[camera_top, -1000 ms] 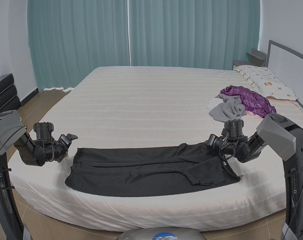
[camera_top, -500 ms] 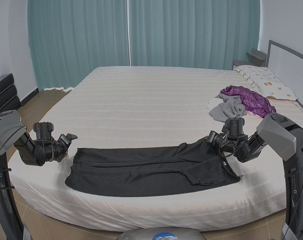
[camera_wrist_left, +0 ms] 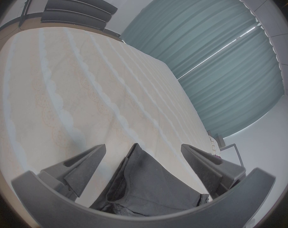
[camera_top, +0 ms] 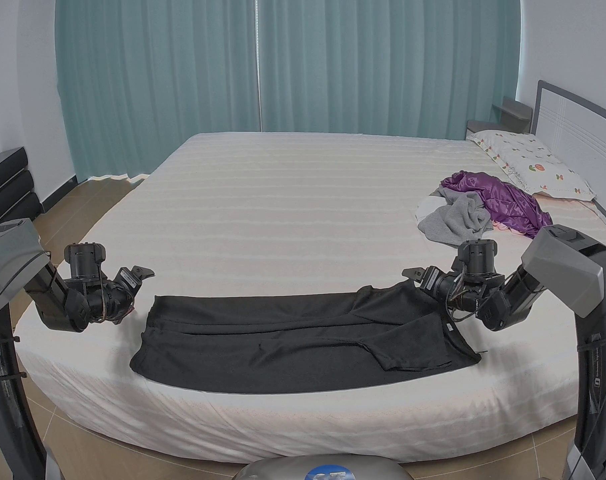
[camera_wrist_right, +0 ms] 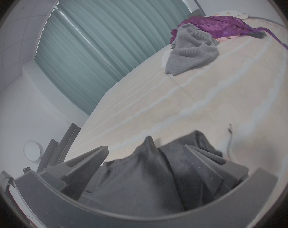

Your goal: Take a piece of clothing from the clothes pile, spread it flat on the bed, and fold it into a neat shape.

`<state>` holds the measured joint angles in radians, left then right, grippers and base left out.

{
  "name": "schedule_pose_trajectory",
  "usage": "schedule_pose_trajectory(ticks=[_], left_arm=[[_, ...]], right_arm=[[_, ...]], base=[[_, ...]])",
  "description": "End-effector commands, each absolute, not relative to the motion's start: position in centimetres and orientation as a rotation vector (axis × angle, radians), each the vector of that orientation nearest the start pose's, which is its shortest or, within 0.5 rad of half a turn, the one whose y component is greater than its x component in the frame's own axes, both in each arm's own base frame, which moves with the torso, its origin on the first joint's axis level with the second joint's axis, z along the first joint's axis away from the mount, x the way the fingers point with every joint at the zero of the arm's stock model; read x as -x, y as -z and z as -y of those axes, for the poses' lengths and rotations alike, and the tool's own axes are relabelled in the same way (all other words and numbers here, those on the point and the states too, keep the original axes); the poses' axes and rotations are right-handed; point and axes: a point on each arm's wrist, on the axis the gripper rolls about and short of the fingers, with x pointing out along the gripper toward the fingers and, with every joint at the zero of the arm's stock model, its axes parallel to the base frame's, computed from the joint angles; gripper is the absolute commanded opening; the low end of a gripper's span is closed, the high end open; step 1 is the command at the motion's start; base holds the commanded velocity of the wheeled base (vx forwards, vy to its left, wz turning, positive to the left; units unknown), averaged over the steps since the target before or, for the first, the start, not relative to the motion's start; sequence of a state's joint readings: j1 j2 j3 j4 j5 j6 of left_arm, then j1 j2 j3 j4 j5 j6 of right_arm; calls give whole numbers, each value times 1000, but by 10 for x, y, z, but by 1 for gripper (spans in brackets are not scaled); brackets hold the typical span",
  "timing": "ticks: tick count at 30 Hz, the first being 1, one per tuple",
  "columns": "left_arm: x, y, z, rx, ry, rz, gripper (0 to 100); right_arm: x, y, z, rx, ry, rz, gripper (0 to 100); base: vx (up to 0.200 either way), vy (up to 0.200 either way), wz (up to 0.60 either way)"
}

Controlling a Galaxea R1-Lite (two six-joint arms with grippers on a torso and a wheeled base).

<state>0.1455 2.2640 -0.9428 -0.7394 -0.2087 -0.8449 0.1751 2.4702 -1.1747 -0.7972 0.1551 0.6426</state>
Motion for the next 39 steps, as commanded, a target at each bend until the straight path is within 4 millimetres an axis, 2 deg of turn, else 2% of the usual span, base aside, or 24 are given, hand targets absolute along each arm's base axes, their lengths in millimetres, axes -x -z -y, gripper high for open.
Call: schedule_pose_trajectory(ticks=[1,3,4,6,7,8,10,13,16,22,26,33,39], left_arm=[[-373,-48,-49,920,-171,-540,100],[-368,-51,-48,920,-166,-544,100],[-361,-53,-46,923,-160,-553,100],[-352,-52,-45,931,-150,-579,100],[-351,-52,-44,932,-148,-581,100],[-345,-51,-43,942,-127,-607,100],[-336,-50,-42,945,-115,-633,100],[-326,-51,-39,954,-82,-663,100],[-324,-51,-38,962,-62,-676,100],[-324,-47,-38,964,-64,-687,100],[-324,-47,-38,965,-65,-688,100],[-325,-43,-36,951,-61,-699,100],[-324,-44,-35,877,-47,-697,100]], right_arm=[[-398,-22,-70,-730,-131,-540,100],[-386,-24,-67,-768,-122,-533,100],[-369,-25,-60,-803,-105,-529,100],[-351,-24,-54,-833,-88,-536,100],[-350,-23,-54,-836,-85,-539,100],[-334,-19,-50,-863,-63,-559,100],[-317,-14,-43,-905,-34,-570,100],[-298,-9,-34,-975,5,-565,100],[-285,0,-30,-1036,27,-570,100],[-284,16,-31,-1071,15,-569,100],[-284,17,-26,-1101,17,-578,100],[-284,18,-27,-1133,0,-593,100],[-283,19,-28,-1127,-2,-600,100]], base=[[0,0,0],[0,0,0],[0,0,0],[0,0,0],[0,0,0],[0,0,0],[0,0,0],[0,0,0],[0,0,0],[0,0,0],[0,0,0],[-200,0,0],[0,0,0]])
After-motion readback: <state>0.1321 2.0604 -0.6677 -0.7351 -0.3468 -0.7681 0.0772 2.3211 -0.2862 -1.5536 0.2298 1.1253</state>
